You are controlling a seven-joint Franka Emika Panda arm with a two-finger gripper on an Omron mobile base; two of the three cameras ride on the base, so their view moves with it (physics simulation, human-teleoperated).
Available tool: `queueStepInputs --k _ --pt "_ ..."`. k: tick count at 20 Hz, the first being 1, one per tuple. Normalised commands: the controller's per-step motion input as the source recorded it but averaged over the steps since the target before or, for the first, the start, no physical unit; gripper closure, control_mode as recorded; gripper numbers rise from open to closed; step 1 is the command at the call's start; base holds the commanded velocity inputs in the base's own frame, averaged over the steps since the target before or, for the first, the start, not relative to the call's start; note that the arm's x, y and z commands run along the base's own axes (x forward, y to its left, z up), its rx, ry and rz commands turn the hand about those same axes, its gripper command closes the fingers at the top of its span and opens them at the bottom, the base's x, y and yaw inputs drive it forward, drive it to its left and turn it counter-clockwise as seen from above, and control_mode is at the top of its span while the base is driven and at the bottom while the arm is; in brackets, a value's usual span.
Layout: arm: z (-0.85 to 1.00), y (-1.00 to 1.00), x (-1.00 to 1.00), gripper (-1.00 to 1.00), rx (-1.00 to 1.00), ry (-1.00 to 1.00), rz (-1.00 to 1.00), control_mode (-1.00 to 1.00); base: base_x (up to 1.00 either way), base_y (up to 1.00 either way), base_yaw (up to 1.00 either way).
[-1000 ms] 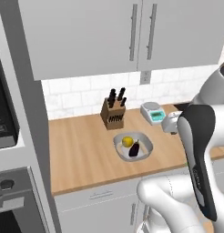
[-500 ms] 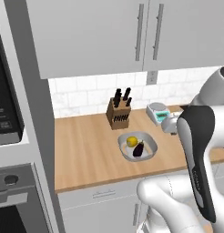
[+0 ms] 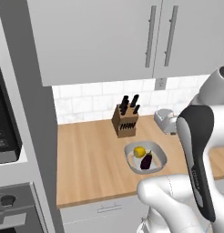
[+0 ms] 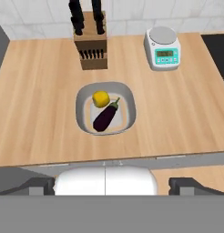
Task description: Take the meat container that has the fish and place it on the second highest rack of the freezer. Then take the vegetable container that has the lemon and eggplant and place it on the highest rack of the freezer.
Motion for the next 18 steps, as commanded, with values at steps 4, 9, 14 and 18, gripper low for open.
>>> queueStepInputs --k 4,9,14,18 --pt "-0.28 -0.37 0.00 -1.00 0.06 0.00 0.00 -1.00 0.09 -0.16 0.00" --pt "-0.76 -0.84 0.27 -1.00 0.13 0.01 -0.02 -1.00 0.00 0.00 0.00" --pt "-0.95 -0.56 0.42 -1.00 0.08 0.01 -0.08 -1.00 0.00 0.00 0.00" --pt "-0.71 -0.09 0.78 -1.00 0.00 0.04 -0.16 -1.00 0.00 0.00 0.00"
